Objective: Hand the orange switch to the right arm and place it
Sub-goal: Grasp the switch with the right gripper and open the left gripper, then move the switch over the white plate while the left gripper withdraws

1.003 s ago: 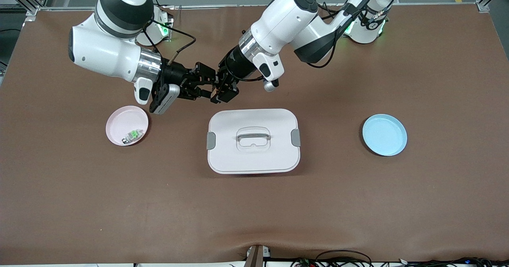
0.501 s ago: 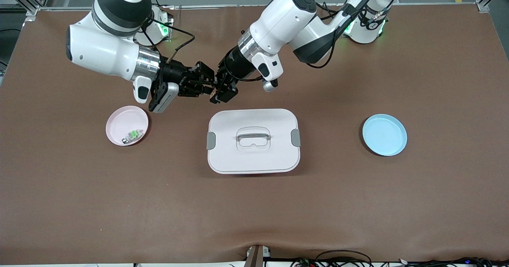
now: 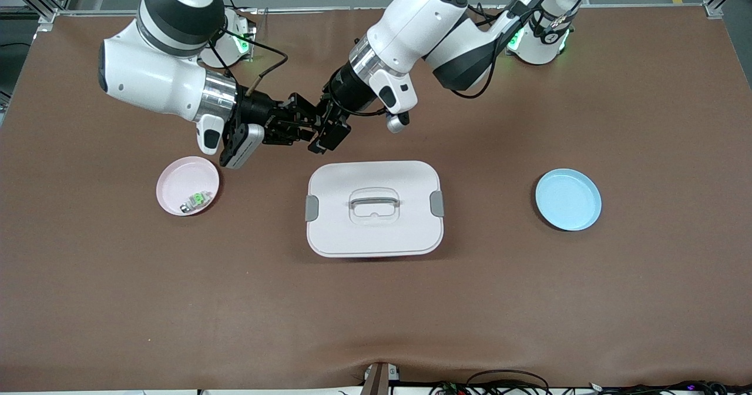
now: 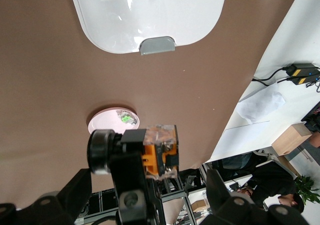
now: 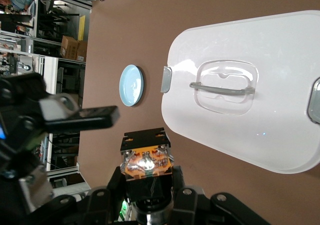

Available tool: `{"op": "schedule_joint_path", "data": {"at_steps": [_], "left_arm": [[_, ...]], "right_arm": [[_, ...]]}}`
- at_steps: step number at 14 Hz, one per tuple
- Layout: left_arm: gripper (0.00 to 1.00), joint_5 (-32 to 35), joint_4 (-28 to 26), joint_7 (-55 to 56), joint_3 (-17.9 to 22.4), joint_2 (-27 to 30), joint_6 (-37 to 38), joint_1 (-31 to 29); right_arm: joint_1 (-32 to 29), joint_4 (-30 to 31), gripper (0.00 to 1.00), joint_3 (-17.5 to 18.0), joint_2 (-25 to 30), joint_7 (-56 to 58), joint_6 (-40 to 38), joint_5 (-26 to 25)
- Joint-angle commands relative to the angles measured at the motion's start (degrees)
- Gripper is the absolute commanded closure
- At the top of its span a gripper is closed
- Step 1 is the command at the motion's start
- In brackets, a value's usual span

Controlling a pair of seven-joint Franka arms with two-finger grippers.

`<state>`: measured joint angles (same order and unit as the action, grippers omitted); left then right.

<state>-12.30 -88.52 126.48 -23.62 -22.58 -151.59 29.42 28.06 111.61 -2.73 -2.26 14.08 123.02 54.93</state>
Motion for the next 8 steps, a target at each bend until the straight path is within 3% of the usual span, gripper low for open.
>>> {"op": "schedule_joint_path", "data": {"at_steps": [1, 4, 8], "left_arm": [[0.00, 1.8, 0.6, 2.2, 0.4, 0.5, -0.3, -0.5], [0.00, 1.8, 0.5, 2.0, 0.8, 1.2, 1.0, -0.9], [0.00, 3.7, 0.3, 1.9, 0.9, 1.3, 5.2, -1.8]], "right_arm": [[-0.1, -1.4, 1.00, -0.2, -0.3, 1.5, -0.8, -10.4], [-0.9, -2.7, 1.00, -0.3, -0.5, 6.0, -4.0, -25.1], [-5.4, -2.6, 1.00, -0.3, -0.4, 18.8, -9.6, -35.9]]}}
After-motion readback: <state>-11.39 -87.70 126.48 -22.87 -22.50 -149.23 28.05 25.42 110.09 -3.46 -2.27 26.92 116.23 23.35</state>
